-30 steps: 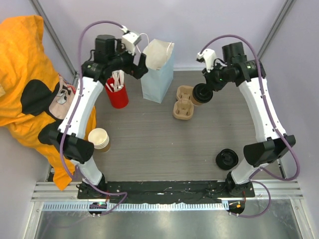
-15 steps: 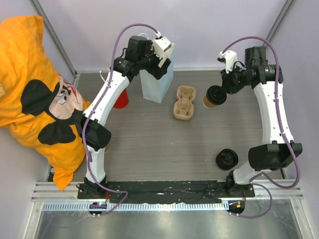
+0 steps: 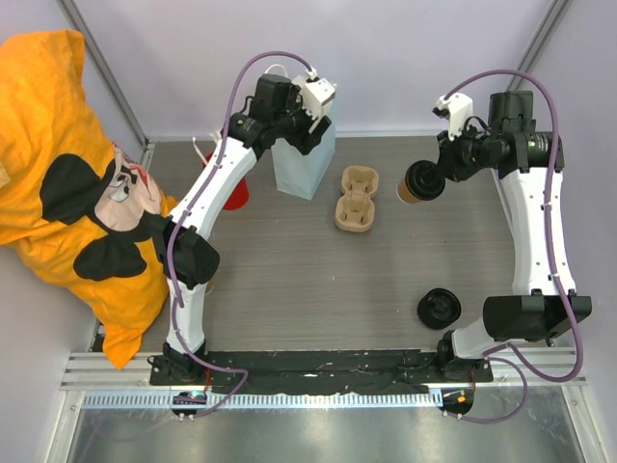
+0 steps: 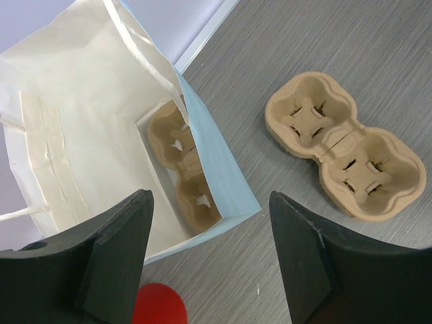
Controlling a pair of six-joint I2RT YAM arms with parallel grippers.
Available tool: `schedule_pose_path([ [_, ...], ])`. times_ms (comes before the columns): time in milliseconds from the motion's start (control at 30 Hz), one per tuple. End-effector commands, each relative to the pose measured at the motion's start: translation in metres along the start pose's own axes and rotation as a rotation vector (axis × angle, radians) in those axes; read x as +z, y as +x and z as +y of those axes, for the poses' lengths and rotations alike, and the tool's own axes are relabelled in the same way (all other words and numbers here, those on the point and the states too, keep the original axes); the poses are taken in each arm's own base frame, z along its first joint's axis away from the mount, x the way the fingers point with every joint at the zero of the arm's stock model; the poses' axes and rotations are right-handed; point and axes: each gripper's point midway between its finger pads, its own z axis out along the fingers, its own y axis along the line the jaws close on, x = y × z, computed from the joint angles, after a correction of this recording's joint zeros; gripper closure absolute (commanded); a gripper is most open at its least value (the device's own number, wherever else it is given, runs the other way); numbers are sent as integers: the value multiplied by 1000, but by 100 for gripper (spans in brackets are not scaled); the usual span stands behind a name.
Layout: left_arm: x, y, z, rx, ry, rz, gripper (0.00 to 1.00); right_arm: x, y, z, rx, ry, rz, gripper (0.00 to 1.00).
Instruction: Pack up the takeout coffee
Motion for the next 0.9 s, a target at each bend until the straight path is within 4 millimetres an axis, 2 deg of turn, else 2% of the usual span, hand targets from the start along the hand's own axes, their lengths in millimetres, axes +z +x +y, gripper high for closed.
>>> schedule_pose_path([
  [0,2,-6,8,28,-34,-20,31,-18,-20,1,-23,27,-92,99],
  [333,8,18,-2,-5,7,57,46,-17,-19,5,-19,15,-100,99],
  [467,7,17,-2,-11,4,53,56,-16,-20,5,-16,11,-106,99],
  [567,4,13,-1,-17,-4,47,71,-17,-20,5,-17,13,-109,99],
  [767,-6,10,-3,-64,-8,44,81,-20,-26,0,-5,40,-120,99],
  [867,-16,11,-10,-88,10,50,81,-20,-29,-3,7,53,-123,99],
])
